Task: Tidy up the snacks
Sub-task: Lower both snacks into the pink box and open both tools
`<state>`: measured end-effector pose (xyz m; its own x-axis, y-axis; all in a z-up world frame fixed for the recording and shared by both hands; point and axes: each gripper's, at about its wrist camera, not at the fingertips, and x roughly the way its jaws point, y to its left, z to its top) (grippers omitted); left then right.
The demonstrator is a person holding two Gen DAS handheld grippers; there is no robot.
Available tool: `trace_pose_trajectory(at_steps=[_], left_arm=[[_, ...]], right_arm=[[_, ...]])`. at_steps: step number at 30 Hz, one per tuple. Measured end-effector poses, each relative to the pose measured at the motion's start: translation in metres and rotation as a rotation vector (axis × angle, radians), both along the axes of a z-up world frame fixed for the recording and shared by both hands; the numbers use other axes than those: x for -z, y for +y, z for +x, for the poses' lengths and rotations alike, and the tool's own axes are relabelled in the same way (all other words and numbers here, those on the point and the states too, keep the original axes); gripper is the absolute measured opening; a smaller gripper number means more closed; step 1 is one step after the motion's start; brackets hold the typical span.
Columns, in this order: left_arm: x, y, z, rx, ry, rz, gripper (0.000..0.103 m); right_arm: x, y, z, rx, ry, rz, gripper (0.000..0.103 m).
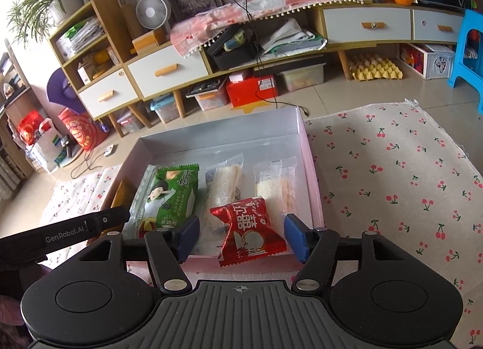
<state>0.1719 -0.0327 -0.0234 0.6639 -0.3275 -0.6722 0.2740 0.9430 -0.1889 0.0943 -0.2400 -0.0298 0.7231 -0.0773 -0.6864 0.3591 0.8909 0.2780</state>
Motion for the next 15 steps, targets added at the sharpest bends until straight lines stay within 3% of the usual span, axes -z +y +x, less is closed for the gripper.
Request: trace_pose_trajectory(at_steps=[8, 15], left_arm=[[-0.009, -0.002, -0.009, 0.036, -0.007, 0.009, 0.051], [-0.018, -0.002, -0.024, 0.062, -0.027, 0.018, 0.07]], right_arm=[[-0.003, -0.002, -0.003, 0.001, 0.0, -0.002, 0.066], [-0.012, 0.003, -0.012, -0.014, -0.005, -0.02, 0.072]])
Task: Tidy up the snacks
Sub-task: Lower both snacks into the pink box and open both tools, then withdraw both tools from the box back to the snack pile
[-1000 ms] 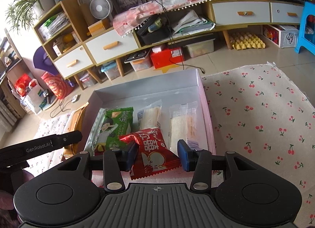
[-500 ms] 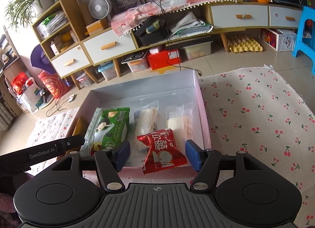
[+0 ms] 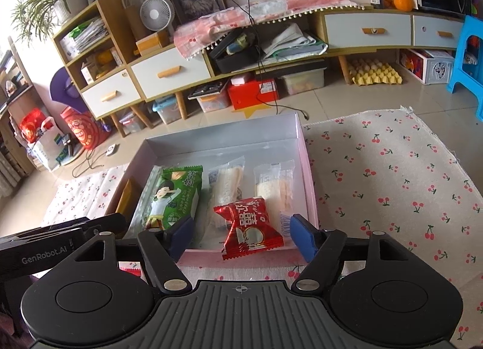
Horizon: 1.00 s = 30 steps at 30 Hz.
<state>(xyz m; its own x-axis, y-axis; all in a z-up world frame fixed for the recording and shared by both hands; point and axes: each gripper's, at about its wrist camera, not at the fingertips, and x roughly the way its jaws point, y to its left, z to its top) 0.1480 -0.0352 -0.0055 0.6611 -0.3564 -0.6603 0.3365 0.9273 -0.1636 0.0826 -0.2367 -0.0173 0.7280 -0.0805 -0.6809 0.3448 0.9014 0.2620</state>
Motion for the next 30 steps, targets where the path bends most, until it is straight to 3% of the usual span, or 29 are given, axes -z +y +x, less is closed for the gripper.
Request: trace_pose_trajectory(at_steps=[8, 19, 30], left_arm=[[-0.004, 0.004, -0.014, 0.006, -0.015, 0.043, 0.085], [-0.003, 0.025, -0.028, -0.037, 0.033, 0.021, 0.1], [0.009, 0.048, -0.039, -0.071, 0.123, 0.021, 0.102]], right_arm=[[-0.008, 0.006, -0.013, -0.044, 0.003, -0.031, 0.08], [-0.008, 0.01, -0.035, -0.098, 0.017, -0.076, 0.089], [0.001, 0.013, -0.056, -0.138, 0.063, -0.121, 0.093]])
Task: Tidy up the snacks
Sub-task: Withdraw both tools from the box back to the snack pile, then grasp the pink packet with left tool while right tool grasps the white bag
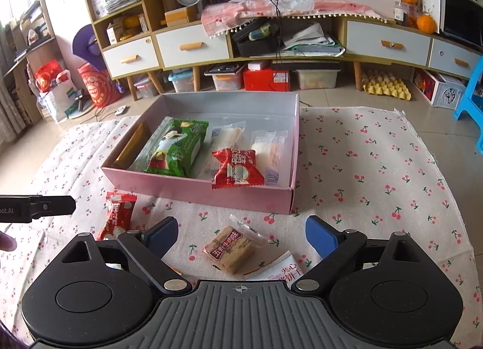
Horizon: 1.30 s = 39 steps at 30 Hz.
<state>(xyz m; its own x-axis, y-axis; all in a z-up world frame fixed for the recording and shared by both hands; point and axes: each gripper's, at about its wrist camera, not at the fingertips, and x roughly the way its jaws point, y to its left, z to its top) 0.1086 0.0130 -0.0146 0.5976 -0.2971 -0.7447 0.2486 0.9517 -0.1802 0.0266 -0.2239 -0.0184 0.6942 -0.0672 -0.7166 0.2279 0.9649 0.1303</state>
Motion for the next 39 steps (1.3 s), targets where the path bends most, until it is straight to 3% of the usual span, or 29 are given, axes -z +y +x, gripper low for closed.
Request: trace_pose_trajectory(at_steps=[12, 18, 25, 33, 39], left_arm=[[0.013, 0.0, -0.025, 0.057, 0.045, 0.047, 0.102], [0.015, -0.012, -0.041, 0.098, 0.086, 0.03, 0.102], [0.022, -0.039, -0.061, 0.145, 0.145, 0.059, 0.102], [0.038, -0.067, -0.079, 0.163, 0.191, 0.108, 0.097], [0.041, -0.069, -0.083, 0.122, 0.197, 0.109, 0.091]], right_arm=[[0.003, 0.008, -0.017, -0.046, 0.038, -0.013, 0.093], [0.01, 0.01, -0.024, -0.045, 0.114, -0.005, 0.094], [0.022, 0.007, -0.031, -0.002, 0.217, 0.08, 0.094], [0.039, -0.004, -0.026, 0.088, 0.296, 0.252, 0.094], [0.044, -0.005, -0.024, 0.122, 0.314, 0.275, 0.094]])
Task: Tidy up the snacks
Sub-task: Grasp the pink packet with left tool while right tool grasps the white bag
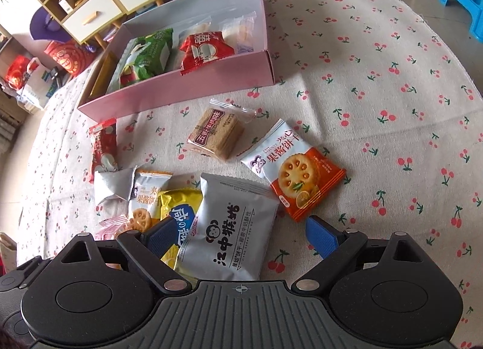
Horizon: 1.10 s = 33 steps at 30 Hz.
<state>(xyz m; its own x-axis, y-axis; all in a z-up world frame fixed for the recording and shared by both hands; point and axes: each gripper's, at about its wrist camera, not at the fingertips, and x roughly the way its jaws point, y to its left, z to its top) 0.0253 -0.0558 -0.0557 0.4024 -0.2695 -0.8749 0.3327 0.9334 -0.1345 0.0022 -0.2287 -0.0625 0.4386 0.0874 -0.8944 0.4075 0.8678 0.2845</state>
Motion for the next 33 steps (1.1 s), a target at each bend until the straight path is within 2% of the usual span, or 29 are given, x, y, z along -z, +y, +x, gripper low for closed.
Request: trace_pose_trajectory(at_steps=[8, 17, 22, 24, 27, 33], left_arm=[[-0.003, 0.003, -0.003, -0.019, -0.019, -0.01, 0.072], [-0.009, 0.011, -0.001, -0.037, -0.019, -0.059, 0.044], [-0.011, 0.013, 0.002, -0.051, -0.024, -0.072, 0.034], [-0.011, 0.014, 0.003, -0.058, -0.021, -0.079, 0.032], [-0.012, 0.016, 0.004, -0.063, -0.021, -0.088, 0.031], [-0.019, 0.019, 0.006, -0.065, -0.044, -0.107, 0.031]], right_arm=[[0.0, -0.001, 0.001, 0.024, -0.003, 0.005, 0.094], [0.0, -0.001, 0.001, 0.054, -0.011, 0.019, 0.093], [-0.002, -0.001, 0.0, 0.068, -0.017, 0.003, 0.078], [-0.003, -0.003, -0.001, 0.074, -0.021, 0.007, 0.066], [-0.003, -0.005, -0.002, 0.079, -0.029, 0.033, 0.054], [-0.007, -0.003, -0.002, 0.077, -0.032, 0.01, 0.049]])
